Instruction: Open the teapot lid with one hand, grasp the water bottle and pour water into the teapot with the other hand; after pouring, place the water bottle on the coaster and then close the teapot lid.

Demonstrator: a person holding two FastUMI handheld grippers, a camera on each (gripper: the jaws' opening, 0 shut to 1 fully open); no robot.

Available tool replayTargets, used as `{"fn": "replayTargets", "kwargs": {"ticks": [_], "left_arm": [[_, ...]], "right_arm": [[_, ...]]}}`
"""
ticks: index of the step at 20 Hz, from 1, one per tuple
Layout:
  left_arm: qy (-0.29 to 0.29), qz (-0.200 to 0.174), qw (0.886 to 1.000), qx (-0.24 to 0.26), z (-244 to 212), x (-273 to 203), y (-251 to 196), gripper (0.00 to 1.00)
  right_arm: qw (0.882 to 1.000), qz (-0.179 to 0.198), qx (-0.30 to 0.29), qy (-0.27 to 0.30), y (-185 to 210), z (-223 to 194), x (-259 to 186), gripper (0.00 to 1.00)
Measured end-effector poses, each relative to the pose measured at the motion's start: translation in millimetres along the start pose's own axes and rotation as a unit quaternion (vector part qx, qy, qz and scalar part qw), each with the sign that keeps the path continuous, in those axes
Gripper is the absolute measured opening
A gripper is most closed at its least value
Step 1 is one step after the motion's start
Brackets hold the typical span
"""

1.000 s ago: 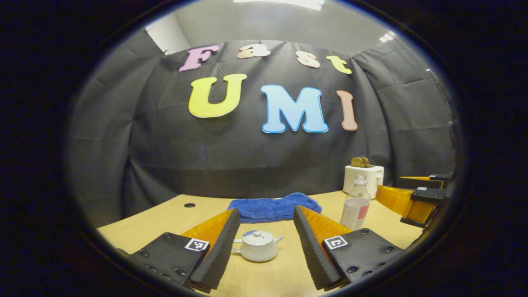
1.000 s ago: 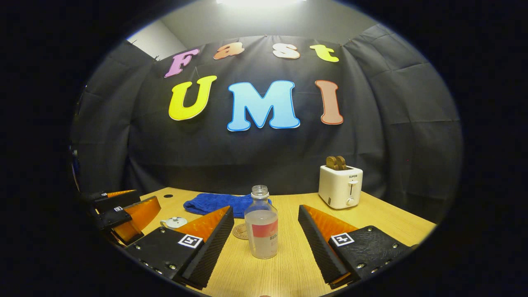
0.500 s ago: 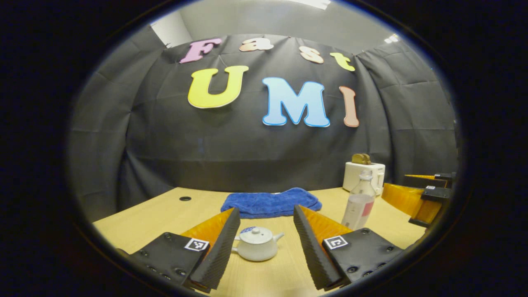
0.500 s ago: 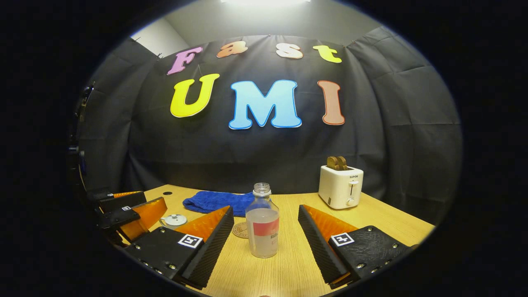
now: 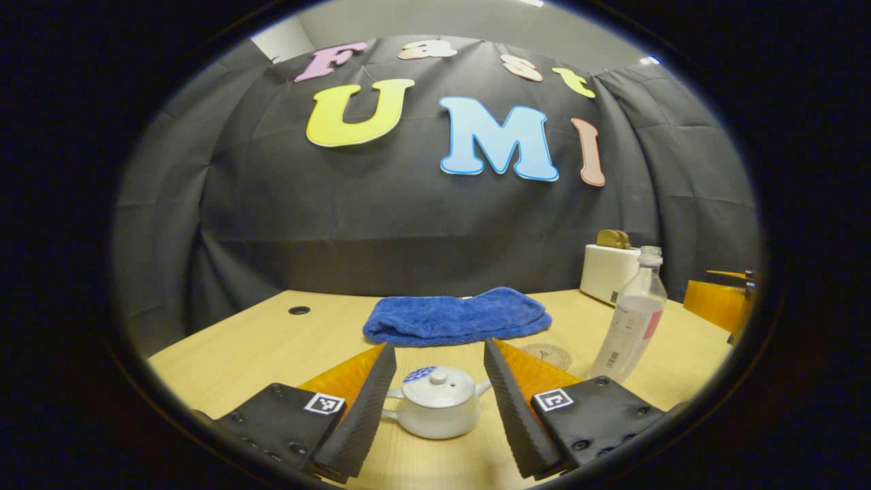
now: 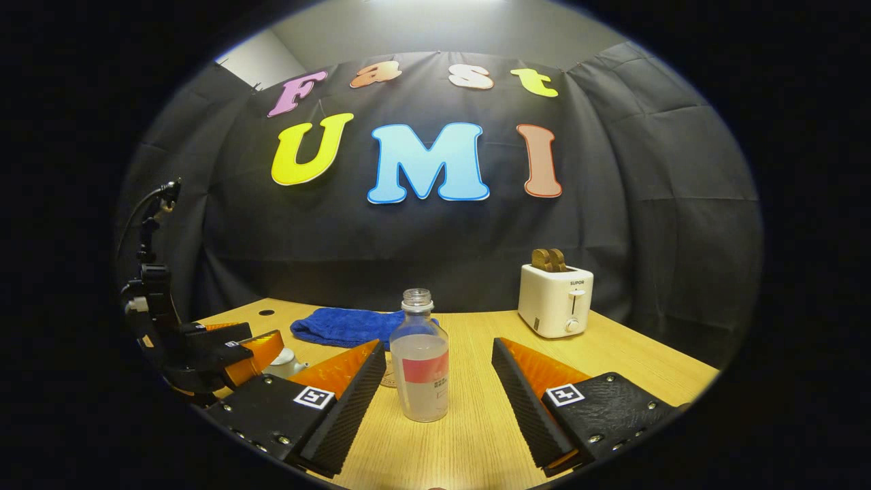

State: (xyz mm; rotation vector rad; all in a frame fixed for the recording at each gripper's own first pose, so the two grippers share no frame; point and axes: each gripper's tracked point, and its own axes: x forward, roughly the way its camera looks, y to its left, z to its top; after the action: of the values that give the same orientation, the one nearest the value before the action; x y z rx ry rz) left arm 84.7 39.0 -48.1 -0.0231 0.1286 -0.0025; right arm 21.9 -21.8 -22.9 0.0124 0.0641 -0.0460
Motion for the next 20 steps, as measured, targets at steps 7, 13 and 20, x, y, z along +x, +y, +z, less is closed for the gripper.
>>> {"fn": "replayTargets", "kwargs": {"ticks": [7,13,20], "left_arm": [[0.024,-0.004,1.0,-0.009,-14.2,19.8,1.0,0.81],[0.04,-0.004,0.999,-0.002,-24.6,23.2,0.8,0.64],[0.054,-0.01,0.998,0.004,-20.8,27.4,3.8,0.41]], "right_arm": [[1.0,-0.012,0.018,0.013,-11.4,-10.0,2.3,0.97],[0.999,-0.018,0.024,0.018,-17.2,-13.7,3.7,0.97],[0.999,-0.023,0.032,0.025,-20.8,-19.4,4.3,0.97]]}}
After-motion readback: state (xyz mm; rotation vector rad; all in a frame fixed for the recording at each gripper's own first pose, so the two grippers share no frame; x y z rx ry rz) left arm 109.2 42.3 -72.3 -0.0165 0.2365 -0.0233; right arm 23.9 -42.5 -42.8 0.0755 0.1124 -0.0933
